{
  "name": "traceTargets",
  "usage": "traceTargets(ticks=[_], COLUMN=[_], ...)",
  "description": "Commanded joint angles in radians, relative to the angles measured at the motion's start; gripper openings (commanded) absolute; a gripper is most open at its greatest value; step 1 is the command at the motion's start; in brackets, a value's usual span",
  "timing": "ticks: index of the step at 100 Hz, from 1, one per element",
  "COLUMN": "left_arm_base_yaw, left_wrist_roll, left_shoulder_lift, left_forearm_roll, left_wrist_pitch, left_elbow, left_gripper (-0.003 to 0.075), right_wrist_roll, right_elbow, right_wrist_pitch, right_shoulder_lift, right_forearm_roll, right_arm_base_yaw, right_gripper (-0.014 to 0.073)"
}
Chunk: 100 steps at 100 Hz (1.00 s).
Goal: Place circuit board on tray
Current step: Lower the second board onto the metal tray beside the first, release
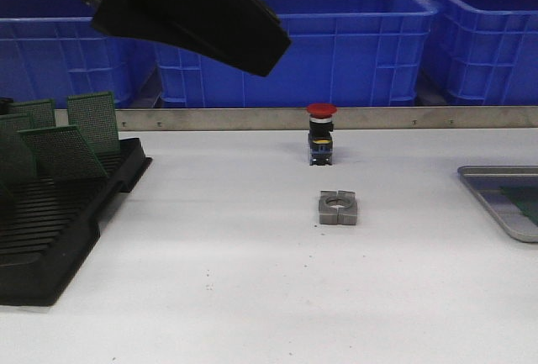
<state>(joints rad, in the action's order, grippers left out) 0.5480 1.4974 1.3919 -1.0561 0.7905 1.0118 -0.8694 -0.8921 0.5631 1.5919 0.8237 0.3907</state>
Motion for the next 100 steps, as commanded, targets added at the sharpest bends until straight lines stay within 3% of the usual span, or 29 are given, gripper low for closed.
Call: traceTargets(ticks=[1, 13, 22, 32, 43, 47, 77, 100], left_arm_base_yaw=[0.0, 0.0, 0.0, -0.02, -0.071, -0.096, -0.277, -0.351], left_wrist_roll=[-0.003, -0.003, -0.003, -0.003, -0.01, -0.01, -0.099, -0.248], left_shoulder_lift=[-0.035, -0.047, -0.066, -0.095, -0.123, -0.138, -0.237, -0.378], left_forearm_roll=[-0.062, -0.062, -0.053, -0.031, -0.029, -0.027, -0.022, -0.028], left_wrist_pitch=[-0.012, -0.023, -0.057, -0.072, -0.049, -0.026, -0.029, -0.234], left_elbow=[0.033, 0.033, 0.033, 0.033, 0.033, 0.033, 0.003, -0.12], left_gripper=[0.0534, 0.049, 0.0384, 0.0195, -0.002, -0.0018, -0.0017, -0.0017], right_wrist_roll=[0.0, 0.0, -0.001, -0.002, -0.002, -0.003, -0.002, -0.028], right_elbow=[-0.03, -0.03, -0.03, -0.03, -0.03, -0.03, -0.023, 0.102], right_wrist_pitch=[-0.018, -0.015, 0.02, 0.082, 0.123, 0.136, 0.125, -0.09], right_shoulder_lift=[-0.053, -0.084, -0.115, -0.152, -0.194, -0.215, -0.35, -0.533], right_forearm_roll=[0.026, 0.026, 0.026, 0.026, 0.026, 0.028, 0.028, 0.037], right_arm_base_yaw=[0.008, 0.008, 0.008, 0.008, 0.005, 0.004, -0.118, -0.278], right_gripper=[0.0559, 0.0559, 0.0507, 0.0312, 0.0012, -0.007, -0.006, -0.006])
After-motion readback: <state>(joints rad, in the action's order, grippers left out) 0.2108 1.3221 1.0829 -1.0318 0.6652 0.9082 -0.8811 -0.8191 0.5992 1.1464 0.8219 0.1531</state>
